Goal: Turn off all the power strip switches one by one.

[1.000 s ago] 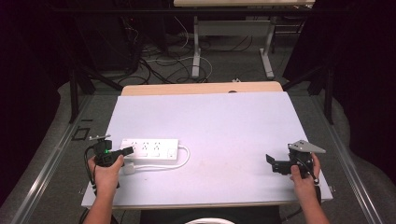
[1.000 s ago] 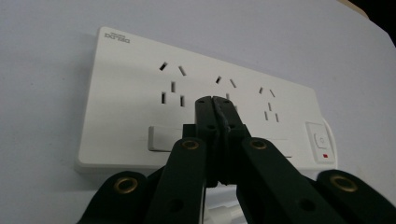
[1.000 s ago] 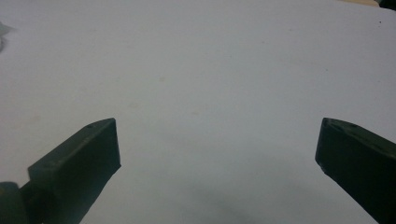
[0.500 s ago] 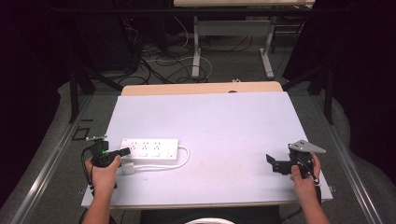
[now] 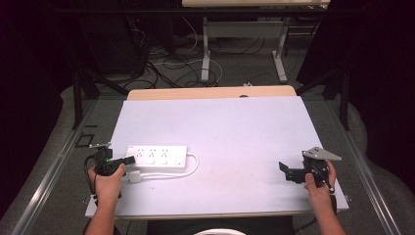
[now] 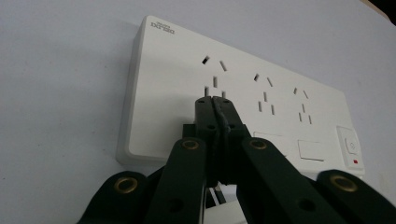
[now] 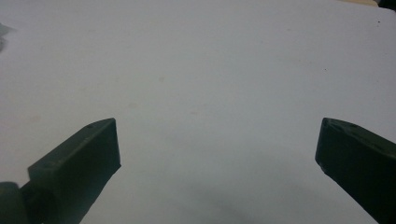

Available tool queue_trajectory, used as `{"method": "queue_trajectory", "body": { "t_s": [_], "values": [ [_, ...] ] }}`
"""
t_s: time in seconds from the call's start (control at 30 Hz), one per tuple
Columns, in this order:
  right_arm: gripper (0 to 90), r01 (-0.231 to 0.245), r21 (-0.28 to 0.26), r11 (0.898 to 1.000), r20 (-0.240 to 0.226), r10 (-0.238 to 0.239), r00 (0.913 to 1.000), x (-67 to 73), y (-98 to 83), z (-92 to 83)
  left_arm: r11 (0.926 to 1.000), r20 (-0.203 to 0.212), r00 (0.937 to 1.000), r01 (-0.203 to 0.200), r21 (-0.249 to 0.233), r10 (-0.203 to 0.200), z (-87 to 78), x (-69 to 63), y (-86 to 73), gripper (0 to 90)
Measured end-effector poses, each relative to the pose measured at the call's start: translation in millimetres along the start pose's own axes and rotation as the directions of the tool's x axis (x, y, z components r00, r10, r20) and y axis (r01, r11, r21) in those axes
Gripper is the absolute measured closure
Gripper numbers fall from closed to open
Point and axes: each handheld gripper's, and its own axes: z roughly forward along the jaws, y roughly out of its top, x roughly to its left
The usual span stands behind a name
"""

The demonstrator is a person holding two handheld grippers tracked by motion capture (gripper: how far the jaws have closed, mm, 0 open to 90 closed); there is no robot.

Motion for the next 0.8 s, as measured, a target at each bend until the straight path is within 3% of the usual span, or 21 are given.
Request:
{"method": "queue_trajectory", "body": {
  "t_s": [0.27,0.33,0.47,0.67,0.73,0.8],
  "values": [
    [0.0,0.002,-0.002,1.0,0.0,-0.002,1.0,-0.1,0.0,-0.2,0.9999,0.005,1.0,0.002,-0.012,-0.002,0.7,0.8,-0.3,90.0],
    [0.0,0.001,-0.002,1.0,0.0,-0.001,1.0,0.1,0.1,-0.2,0.9998,0.007,0.9999,-0.007,0.017,0.007,-1.1,2.1,0.2,90.0],
    [0.0,0.001,-0.001,1.0,0.0,-0.001,1.0,0.1,0.0,0.0,0.9999,0.022,0.9997,-0.005,0.014,0.005,0.3,3.2,1.1,90.0],
    [0.0,0.006,-0.001,1.0,0.0,-0.006,1.0,0.1,0.1,0.1,0.9999,0.02,0.9998,-0.002,0.013,0.002,2.1,2.2,0.9,90.0],
    [0.0,0.006,-0.001,1.0,0.0,-0.006,1.0,0.0,0.1,0.1,0.9994,0.018,0.9997,-0.02,0.027,0.019,1.6,4.7,1.0,90.0],
    [0.0,0.0,0.0,1.0,-0.001,0.0,1.0,0.4,0.0,0.0,0.9997,-0.002,0.9998,-0.019,0.013,0.019,1.0,7.0,1.3,90.0]
  ]
}}
